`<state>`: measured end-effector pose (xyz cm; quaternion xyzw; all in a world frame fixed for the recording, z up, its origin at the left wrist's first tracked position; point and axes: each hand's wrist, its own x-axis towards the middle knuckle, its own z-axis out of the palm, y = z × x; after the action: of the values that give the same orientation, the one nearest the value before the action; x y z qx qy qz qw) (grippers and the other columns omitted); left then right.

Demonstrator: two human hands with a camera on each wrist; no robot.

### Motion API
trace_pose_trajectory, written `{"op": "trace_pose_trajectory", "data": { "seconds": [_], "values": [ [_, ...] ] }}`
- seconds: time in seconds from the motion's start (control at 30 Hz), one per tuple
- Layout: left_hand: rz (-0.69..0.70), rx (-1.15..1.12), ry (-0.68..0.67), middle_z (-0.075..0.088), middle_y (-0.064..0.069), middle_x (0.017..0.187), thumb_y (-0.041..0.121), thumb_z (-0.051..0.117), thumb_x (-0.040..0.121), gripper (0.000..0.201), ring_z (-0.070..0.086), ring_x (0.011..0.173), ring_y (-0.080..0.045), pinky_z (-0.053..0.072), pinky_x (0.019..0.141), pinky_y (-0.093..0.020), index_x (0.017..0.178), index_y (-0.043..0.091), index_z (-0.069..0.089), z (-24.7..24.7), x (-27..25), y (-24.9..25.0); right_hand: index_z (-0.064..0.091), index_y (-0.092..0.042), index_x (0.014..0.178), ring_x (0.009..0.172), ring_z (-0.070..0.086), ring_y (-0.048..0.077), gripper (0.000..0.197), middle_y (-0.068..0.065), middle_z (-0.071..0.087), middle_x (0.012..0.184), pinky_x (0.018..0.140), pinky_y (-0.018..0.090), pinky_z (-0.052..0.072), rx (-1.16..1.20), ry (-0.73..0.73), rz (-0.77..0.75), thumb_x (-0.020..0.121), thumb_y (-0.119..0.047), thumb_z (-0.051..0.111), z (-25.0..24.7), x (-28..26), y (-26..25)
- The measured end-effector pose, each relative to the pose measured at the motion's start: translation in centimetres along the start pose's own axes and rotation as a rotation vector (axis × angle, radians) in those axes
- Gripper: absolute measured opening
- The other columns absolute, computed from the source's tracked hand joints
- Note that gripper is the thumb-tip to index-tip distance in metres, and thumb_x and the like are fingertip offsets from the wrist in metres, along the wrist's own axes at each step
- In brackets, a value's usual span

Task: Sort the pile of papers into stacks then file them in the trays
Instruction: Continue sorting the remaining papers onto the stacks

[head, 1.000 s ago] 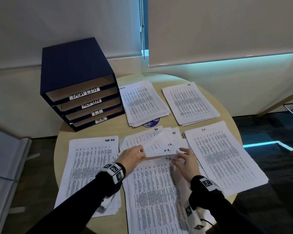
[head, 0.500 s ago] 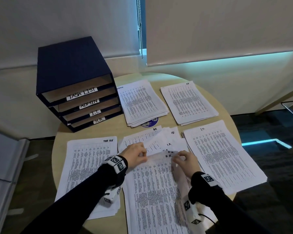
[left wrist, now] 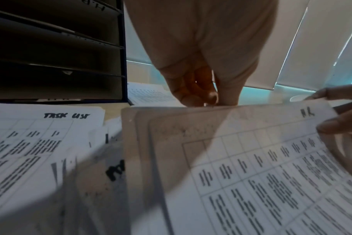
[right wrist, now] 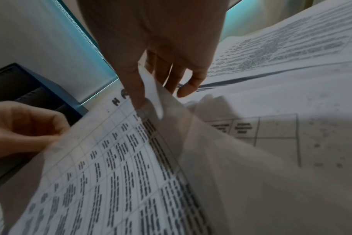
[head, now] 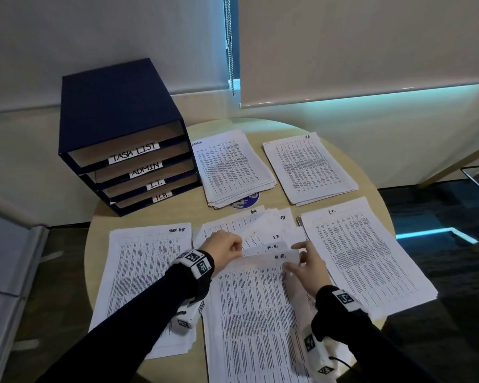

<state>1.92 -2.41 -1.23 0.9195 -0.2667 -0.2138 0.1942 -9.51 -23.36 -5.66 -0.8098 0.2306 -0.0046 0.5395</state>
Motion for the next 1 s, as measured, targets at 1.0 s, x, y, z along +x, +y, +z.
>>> {"op": "trace_pose_trajectory", "data": {
  "seconds": [1.0],
  "values": [
    [0.031,0.086,-0.029,0.055,0.002,0.104,0.006,0.043,0.098,0.02,0.054,0.09,-0.014,0.047,0.081,-0.026,0.109,0.02,0.053,3.3,-5.1,-1.4,0.062,-0.009,0.113,0.1,0.058,0.017,0.034,0.004,0.065,0.111,0.089,0.033,0.045,0.239,-0.133,0.155,0.095,-0.036,0.052,0.8,3.0,-1.4]
  ]
}}
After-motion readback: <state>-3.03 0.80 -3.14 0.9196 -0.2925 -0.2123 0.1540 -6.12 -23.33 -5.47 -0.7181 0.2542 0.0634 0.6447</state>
